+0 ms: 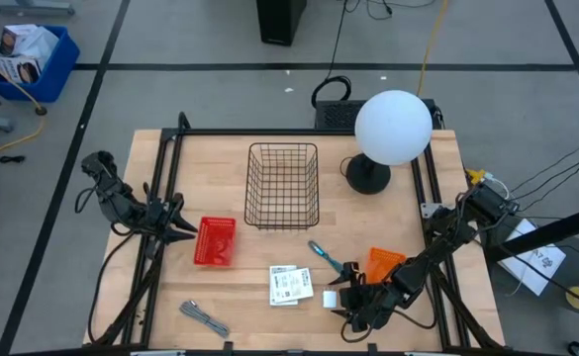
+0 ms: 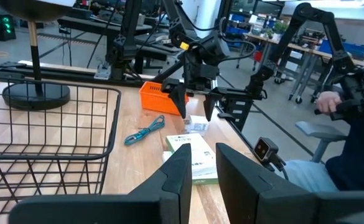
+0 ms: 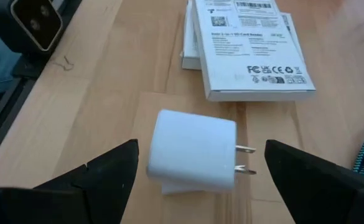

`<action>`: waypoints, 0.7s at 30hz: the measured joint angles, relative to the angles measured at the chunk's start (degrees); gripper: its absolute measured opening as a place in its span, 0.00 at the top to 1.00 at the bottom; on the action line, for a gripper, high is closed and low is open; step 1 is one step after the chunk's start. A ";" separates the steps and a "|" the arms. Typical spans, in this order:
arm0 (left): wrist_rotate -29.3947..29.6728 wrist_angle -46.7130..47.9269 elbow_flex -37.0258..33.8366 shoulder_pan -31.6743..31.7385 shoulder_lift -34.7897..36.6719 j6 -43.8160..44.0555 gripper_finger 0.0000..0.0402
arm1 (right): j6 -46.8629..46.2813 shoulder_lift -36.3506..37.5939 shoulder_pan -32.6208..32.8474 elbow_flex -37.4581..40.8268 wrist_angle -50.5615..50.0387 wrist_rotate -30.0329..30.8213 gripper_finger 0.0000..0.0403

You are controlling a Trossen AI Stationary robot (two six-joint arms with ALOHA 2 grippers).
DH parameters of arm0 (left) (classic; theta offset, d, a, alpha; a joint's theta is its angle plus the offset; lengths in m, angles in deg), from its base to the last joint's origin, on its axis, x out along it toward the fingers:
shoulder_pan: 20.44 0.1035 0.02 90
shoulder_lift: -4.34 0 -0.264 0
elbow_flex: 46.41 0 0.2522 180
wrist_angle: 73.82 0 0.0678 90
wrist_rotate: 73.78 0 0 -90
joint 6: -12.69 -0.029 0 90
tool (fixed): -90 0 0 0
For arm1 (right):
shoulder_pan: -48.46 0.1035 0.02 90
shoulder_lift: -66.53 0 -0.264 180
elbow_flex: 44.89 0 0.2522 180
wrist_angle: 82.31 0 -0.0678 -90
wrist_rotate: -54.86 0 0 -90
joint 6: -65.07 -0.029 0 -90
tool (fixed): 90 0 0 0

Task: Pick and place items into bin
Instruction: Put the white charger adapter into the black wire basket

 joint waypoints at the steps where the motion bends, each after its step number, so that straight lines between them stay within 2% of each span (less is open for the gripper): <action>1: 0.00 0.00 0.00 0.00 0.00 0.00 0.81 | 0.49 0.00 0.00 0.00 0.09 0.01 0.16; 21: -0.02 0.02 0.00 0.00 0.00 0.00 0.81 | -0.61 0.00 -1.03 0.00 -0.23 -2.20 0.30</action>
